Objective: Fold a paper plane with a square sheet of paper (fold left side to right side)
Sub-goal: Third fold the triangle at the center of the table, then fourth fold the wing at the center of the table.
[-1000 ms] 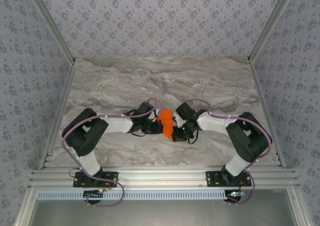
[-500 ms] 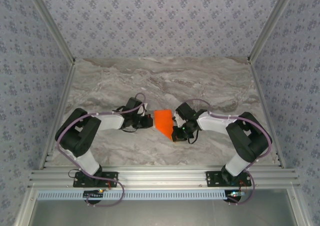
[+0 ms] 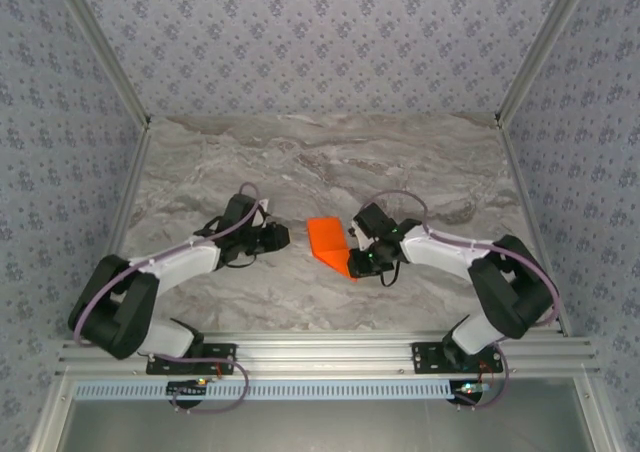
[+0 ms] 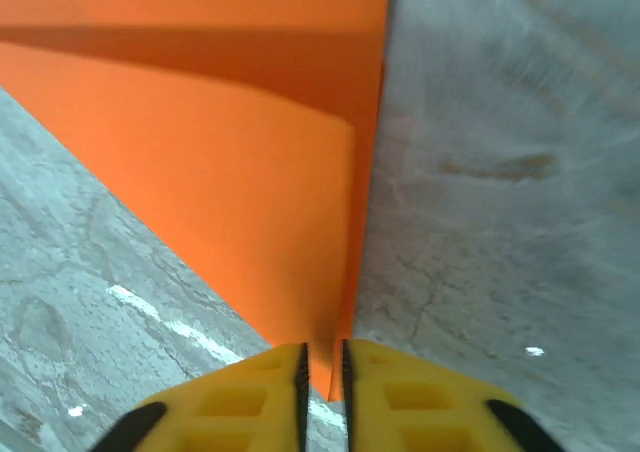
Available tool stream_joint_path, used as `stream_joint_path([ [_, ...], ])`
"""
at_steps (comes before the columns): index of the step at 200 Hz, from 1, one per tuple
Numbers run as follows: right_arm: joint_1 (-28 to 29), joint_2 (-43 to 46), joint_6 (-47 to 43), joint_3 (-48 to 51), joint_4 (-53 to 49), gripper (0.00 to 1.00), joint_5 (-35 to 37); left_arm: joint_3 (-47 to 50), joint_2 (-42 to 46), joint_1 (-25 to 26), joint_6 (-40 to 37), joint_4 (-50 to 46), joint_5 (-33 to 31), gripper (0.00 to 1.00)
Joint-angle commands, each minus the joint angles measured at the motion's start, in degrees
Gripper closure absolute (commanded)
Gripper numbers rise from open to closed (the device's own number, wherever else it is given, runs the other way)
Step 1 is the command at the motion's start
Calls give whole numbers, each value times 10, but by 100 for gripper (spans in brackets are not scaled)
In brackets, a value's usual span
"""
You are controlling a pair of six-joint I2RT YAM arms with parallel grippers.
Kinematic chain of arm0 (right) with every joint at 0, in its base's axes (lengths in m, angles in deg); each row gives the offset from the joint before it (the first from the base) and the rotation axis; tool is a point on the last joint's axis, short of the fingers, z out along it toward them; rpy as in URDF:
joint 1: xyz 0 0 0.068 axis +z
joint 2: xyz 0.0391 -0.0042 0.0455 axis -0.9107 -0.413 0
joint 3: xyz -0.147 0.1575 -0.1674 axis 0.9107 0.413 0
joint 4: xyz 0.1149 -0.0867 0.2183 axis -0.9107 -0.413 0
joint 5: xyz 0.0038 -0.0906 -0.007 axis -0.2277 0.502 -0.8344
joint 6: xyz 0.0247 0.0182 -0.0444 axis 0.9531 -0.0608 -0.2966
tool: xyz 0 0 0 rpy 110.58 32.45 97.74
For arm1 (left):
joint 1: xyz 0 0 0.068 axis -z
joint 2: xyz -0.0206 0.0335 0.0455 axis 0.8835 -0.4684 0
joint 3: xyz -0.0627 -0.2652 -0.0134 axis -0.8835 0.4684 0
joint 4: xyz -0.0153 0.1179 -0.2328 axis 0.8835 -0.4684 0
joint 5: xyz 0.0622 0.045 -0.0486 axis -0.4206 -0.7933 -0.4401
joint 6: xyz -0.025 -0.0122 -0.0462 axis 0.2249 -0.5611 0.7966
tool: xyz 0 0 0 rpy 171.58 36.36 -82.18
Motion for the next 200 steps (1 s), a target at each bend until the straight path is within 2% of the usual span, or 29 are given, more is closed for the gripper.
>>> stream_joint_path([
  [1,3,59,-26,-15,-13,76,69,27,21,16,65,30,18,66],
  [36,18,132,-36,8,-11,53,125,31,2,51,109,88,24,52],
  [56,27,164,-33,26,-9,47,142,16,-29,66,125,115,27,48],
  [132,51,233,-23,70,-20,36,185,-64,-145,93,139,157,49,45],
  [200,74,277,-14,107,-8,26,223,-87,-169,108,156,165,55,54],
])
